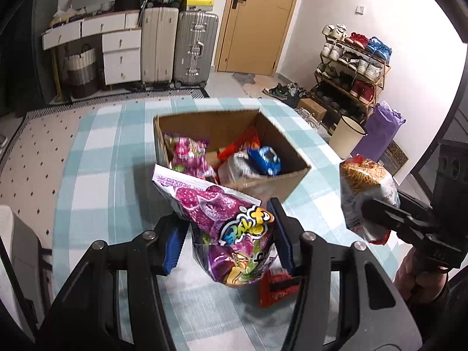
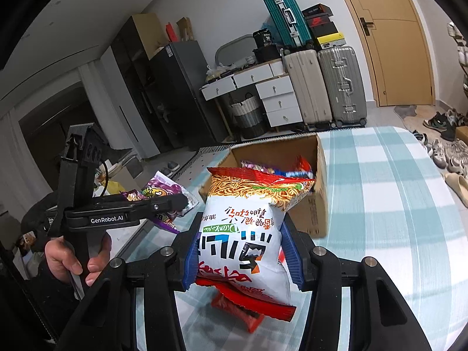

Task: Organize snacks
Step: 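Carry the purple candy bag and noodle bag over the box with both tools, then open both grippers to drop the two bags into the box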

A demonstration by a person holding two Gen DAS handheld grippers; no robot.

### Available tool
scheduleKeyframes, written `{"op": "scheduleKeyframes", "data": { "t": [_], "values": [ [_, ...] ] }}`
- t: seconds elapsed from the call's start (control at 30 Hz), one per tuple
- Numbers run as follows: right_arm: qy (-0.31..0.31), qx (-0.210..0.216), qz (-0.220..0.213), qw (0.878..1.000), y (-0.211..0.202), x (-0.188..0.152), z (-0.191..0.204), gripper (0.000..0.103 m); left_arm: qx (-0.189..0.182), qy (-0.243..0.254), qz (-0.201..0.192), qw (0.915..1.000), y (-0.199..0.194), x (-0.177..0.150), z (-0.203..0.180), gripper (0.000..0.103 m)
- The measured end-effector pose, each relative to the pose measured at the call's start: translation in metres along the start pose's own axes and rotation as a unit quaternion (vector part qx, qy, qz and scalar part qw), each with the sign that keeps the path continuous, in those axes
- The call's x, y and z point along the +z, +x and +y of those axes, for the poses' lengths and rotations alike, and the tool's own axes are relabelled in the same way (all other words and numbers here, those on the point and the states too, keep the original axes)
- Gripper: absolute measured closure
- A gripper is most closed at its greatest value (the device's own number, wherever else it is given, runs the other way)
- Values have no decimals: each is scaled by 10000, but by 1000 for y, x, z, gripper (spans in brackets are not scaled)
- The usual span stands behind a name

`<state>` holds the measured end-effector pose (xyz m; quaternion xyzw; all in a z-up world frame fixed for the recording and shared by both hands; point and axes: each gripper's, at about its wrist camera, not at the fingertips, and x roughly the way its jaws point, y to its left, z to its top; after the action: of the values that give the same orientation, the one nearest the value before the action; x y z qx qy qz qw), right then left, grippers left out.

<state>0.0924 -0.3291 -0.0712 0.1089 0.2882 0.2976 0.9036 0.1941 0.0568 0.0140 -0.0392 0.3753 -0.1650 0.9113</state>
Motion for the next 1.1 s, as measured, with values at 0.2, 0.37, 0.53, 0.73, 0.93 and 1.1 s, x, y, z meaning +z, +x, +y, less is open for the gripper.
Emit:
{"op": "scheduleKeyframes", "data": {
  "t": [0.2,0.37,0.53,0.73,0.93,1.1],
  "values": [
    [-81,59,-50,9999,9,24,2,53,-38,83,-20,10000,-2,26,-2,53],
    [-151,80,-69,9998,19,44,3,53,47,161,-50,9998,4,50,-7,52],
    [-153,100,-51,9998,32,62,1,53,87,161,-49,9998,18,74,-8,52],
    [-204,49,-21,9998,53,81,-5,53,77,29,42,10000,48,94,-2,52],
    [-202,0,86,9998,80,92,-14,53,120,45,146,9998,78,107,5,52],
    [-196,-57,209,9996,99,98,-24,53,103,59,249,9996,103,115,10,52]
  ]
}}
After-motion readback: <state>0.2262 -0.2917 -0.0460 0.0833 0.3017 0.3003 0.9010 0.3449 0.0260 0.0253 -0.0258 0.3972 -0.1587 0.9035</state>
